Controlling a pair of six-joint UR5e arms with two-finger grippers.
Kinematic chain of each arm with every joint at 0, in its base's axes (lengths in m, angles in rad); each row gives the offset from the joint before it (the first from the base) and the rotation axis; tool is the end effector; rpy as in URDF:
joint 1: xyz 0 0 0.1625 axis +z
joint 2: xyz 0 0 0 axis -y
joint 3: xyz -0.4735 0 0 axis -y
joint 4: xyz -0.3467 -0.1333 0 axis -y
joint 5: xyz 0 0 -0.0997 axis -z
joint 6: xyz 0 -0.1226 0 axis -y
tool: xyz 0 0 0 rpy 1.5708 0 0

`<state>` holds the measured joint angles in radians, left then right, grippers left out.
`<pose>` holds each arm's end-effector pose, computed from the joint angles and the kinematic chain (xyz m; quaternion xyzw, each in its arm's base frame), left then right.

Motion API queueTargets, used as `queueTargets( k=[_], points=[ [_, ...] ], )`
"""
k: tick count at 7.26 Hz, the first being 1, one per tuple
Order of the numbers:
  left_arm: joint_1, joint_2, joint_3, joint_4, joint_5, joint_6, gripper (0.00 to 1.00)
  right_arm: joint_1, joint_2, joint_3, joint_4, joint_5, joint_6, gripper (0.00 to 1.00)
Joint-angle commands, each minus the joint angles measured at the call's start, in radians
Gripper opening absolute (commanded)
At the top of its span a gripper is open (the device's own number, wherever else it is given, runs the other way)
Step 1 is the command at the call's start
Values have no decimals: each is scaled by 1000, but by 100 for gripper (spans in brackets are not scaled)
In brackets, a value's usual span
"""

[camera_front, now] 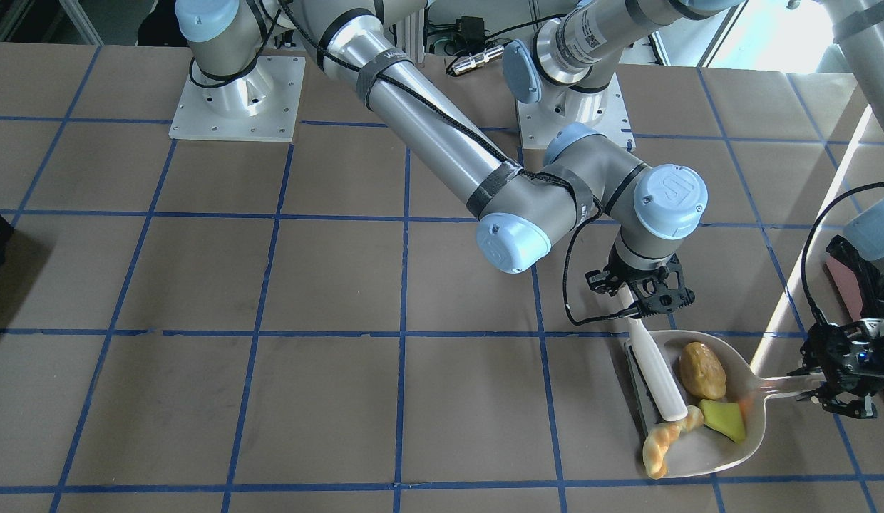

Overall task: Sweep and dump trash in nearest bin
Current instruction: 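Sweep the curly snack piece into the dustpan with the right-held brush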

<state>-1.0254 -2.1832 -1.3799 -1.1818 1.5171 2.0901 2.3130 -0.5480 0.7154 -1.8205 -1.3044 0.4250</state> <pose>0.2354 -0.6575 0.2825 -0.6972 -0.7162 0.0219 0.0225 0.7000 -0.5183 0.2417 -0.1618 0.9770 0.0391 0.1332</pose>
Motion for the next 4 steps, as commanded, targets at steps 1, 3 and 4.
queueTargets(
  k=[1, 3, 4],
  points=[
    [-1, 3, -1, -1, 0, -1, 0, -11, -39, 12, 21, -4, 2, 0],
    [-1, 2, -2, -1, -14, 1, 0, -18, -140, 48, 184, -41, 134, 0],
    [-1, 5, -2, -2, -17, 4, 0, -20, -173, 65, 238, -62, 209, 0]
  ],
)
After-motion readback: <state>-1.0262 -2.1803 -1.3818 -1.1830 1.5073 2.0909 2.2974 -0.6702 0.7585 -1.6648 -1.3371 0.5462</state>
